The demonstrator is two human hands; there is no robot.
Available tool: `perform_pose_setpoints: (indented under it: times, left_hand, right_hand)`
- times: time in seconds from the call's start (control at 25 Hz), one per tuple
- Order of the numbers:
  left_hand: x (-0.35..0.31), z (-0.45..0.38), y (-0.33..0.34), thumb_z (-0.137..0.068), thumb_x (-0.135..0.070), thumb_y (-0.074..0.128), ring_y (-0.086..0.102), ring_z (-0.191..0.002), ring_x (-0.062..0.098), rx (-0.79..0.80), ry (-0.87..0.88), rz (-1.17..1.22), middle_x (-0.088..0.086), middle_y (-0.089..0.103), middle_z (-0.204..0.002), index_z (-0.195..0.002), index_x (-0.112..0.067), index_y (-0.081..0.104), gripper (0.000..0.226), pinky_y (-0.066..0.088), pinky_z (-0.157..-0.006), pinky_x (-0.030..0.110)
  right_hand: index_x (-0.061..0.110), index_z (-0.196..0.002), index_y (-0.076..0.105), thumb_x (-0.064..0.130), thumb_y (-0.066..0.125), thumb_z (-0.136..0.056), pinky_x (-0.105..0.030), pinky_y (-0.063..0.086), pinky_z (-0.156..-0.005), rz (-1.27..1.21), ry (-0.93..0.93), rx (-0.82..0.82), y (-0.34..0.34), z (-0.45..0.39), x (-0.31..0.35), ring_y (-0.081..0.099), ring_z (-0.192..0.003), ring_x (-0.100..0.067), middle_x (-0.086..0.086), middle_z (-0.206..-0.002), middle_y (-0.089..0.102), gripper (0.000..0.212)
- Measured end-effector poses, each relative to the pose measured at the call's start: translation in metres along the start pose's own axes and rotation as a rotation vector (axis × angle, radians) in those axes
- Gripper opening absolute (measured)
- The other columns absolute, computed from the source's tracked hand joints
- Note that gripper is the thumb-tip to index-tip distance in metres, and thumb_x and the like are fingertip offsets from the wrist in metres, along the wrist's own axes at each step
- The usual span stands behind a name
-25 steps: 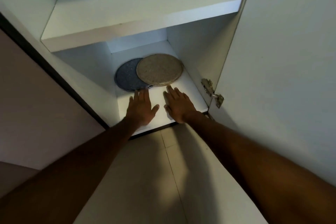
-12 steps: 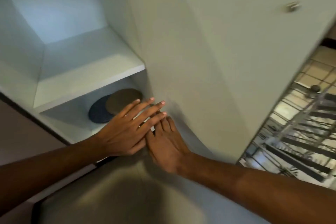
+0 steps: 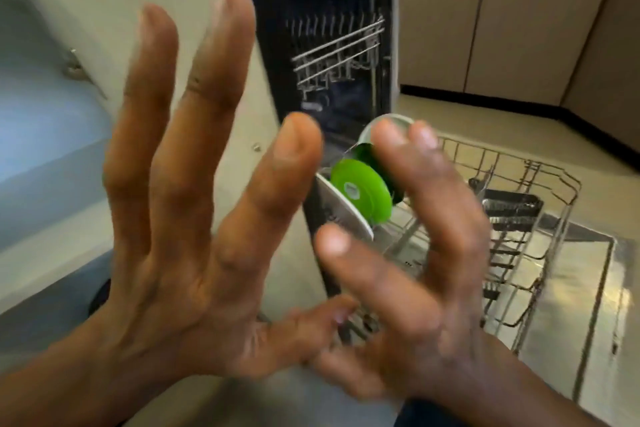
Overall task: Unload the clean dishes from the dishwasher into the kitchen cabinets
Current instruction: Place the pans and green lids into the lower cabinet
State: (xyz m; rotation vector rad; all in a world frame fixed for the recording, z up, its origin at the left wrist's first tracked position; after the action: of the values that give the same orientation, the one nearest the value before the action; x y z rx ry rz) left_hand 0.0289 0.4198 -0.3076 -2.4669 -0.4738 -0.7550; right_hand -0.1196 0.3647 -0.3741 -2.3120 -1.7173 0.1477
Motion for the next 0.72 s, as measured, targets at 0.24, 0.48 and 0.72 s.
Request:
perform_pose_setpoints:
  times: [0.24,0.48,0.72]
  left_hand:
    - [-0.101,-0.051,0.016,-0.096,-0.037,0.053,0.002,-0.158,0.043,0.107,0.131,0.361,0.016,0.004,-0.171,-0.165,-0.024,0.013,0.081,0.011,-0.127,0.060]
    - [-0.197,-0.075,0.160,-0.098,-0.042,0.049,-0.004,-0.160,0.033,0.404,-0.540,0.637,0.007,-0.014,-0.173,-0.163,-0.037,-0.010,0.088,0.014,-0.127,0.061]
    - [-0.242,-0.012,0.281,-0.097,-0.054,0.052,-0.005,-0.159,0.036,0.640,-0.933,0.525,0.017,-0.011,-0.172,-0.166,-0.024,0.005,0.088,0.013,-0.128,0.056]
  right_hand:
    - [0.018,-0.157,0.042,0.055,0.040,-0.105,-0.064,0.026,-0.121,0.090,0.523,-0.137,0.002,0.014,-0.093,0.012,-0.161,-0.036,-0.022,-0.170,0.015,0.064]
    - [0.023,-0.159,0.033,0.059,0.047,-0.102,-0.063,0.013,-0.127,0.401,0.674,0.184,0.047,0.044,-0.245,0.006,-0.160,-0.038,-0.014,-0.174,0.007,0.069]
    - [0.029,-0.160,0.021,0.064,0.050,-0.096,-0.066,0.020,-0.123,0.325,0.562,0.780,0.147,0.118,-0.327,0.007,-0.160,-0.040,-0.017,-0.174,-0.001,0.079]
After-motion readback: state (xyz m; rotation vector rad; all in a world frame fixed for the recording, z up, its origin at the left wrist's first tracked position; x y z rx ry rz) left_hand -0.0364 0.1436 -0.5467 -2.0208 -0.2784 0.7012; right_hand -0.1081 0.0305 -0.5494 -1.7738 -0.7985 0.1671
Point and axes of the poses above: each hand's wrist, its own z-axis away from the middle knuckle, its own y-axis out of the palm, x = y × z, the point moved 3 cm from there along -z, towards the middle knuckle
